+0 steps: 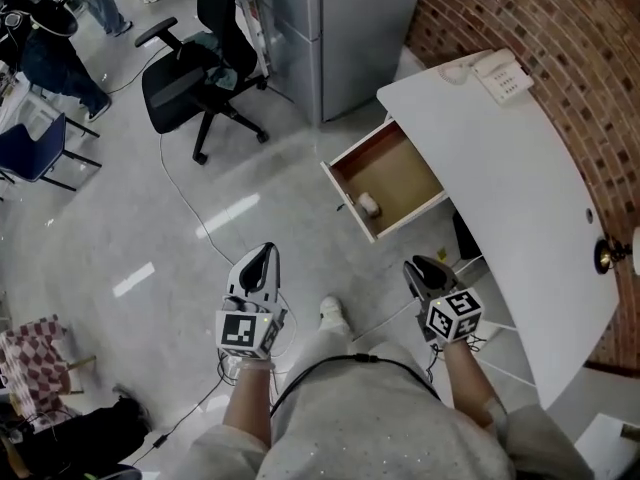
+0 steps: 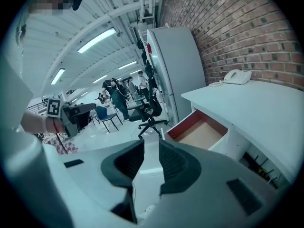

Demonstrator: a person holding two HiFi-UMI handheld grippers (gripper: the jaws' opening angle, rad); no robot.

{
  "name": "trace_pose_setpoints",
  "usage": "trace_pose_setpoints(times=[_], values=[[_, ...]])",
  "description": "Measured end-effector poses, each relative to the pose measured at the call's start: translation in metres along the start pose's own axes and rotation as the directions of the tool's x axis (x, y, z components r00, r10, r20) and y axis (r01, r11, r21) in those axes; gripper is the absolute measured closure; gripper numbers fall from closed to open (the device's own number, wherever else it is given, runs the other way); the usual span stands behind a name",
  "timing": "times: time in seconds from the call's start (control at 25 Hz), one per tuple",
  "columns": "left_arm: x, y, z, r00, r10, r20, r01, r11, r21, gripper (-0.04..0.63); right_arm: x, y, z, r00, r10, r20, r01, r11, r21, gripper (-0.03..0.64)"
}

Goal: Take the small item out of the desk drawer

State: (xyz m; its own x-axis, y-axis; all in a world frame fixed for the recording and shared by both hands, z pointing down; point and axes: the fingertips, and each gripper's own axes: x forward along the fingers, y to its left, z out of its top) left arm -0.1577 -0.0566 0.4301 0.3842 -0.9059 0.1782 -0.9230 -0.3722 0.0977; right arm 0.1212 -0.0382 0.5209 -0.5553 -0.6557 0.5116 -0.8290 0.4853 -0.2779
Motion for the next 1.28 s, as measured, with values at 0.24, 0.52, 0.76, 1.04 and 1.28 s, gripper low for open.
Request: trace_pose_setpoints(times=[0.24, 0.52, 0.76, 1.04, 1.28], values=[[0.025, 0.006, -0.018, 0.998, -0.052, -0.022, 0.051, 0.998, -0.035, 0.589, 0.033, -0.003, -0.001, 0.998, -0.009, -0.063, 0.008, 1.000, -0.016, 0.514], [0.060, -0.003, -0.054, 0.994, -0.069, -0.083, 0.058, 0.991, -0.123, 0.589, 0.078, -0.020, -0.008, 0.988, -0.006, -0.156, 0.001, 0.999, -0.036, 0.512], [0.107, 0.011, -0.075, 0.994, -0.004, -0.114, -0.014, 0.987, -0.160, 0.589, 0.132, -0.047, -0.017, 0.965, -0.010, -0.263, -0.009, 0.997, -0.071, 0.509], [0.164, 0.006, -0.106, 0.982, -0.080, -0.170, 0.053, 0.986, -0.157, 0.589, 0.193, -0.077, -0.027, 0.922, -0.070, -0.381, 0.030, 0.993, -0.110, 0.498], [0.196, -0.005, -0.130, 0.971, -0.124, -0.203, 0.087, 0.979, -0.182, 0.589, 0.233, -0.099, -0.052, 0.861, -0.067, -0.505, 0.027, 0.996, -0.085, 0.478]])
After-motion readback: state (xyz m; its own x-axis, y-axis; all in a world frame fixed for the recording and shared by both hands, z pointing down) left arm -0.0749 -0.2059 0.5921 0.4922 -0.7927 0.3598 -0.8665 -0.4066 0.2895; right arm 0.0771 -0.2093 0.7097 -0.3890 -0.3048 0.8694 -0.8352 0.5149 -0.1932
